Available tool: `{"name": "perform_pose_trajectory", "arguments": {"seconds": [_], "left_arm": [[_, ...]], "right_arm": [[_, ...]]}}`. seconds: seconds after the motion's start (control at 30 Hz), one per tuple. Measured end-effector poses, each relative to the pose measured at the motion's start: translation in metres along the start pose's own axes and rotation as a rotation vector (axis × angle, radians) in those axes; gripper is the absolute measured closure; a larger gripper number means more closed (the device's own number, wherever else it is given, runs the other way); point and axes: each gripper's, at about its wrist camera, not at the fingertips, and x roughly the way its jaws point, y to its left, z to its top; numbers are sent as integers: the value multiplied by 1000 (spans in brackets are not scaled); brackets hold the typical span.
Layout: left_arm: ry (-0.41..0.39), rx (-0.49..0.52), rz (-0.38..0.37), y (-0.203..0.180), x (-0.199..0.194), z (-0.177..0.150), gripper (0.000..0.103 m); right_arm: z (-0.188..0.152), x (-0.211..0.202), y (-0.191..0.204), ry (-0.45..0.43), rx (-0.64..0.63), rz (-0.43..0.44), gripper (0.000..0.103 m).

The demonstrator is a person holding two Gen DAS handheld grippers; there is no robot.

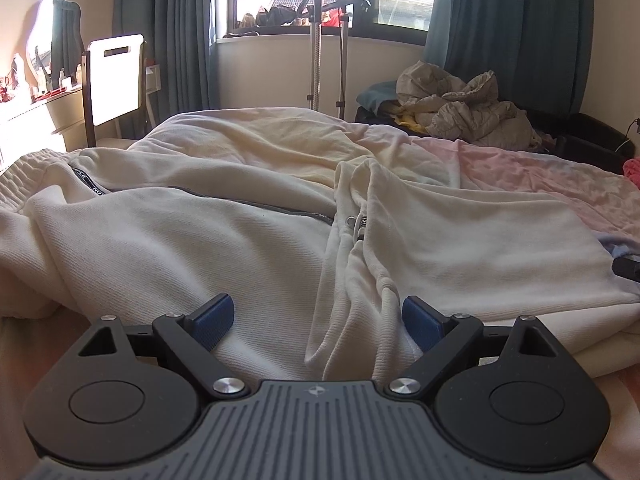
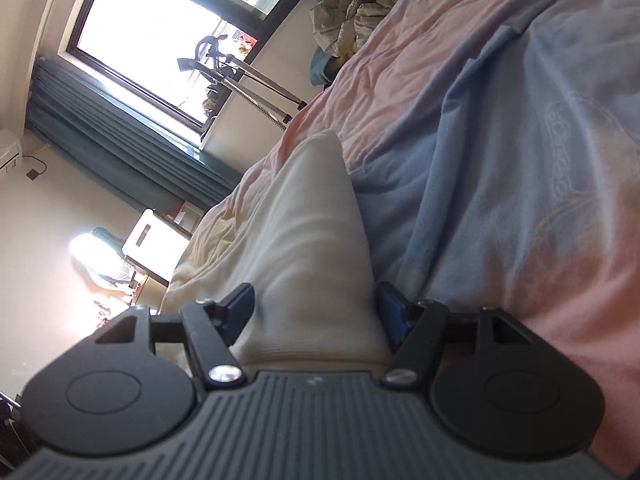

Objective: Fold clothes

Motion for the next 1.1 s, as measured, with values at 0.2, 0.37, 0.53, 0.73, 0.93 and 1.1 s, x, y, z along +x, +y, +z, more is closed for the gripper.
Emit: {"name": "perform_pose_trajectory", "arguments": {"seconds": [0.2, 0.37, 0.53, 0.73, 0.93, 1.1], "left_arm": [[4, -6, 3, 0, 2, -1, 10], [5, -3, 4, -1, 3, -1, 10], [6, -5, 5, 0, 2, -2, 10], [6, 6, 10, -1, 5, 0, 9], [4, 22, 15, -3, 8, 1, 8], [-2, 2, 11, -1, 7, 1, 8]], "right_arm": [[5, -7, 15, -38, 8, 112, 33], [2, 5, 4, 34, 22, 18, 36], [3, 10, 15, 52, -3, -15, 32], [10, -5, 10, -6, 40, 149, 32], [5, 9, -2, 71, 21, 41, 36], [4, 14, 11, 80, -17, -13, 34]]}}
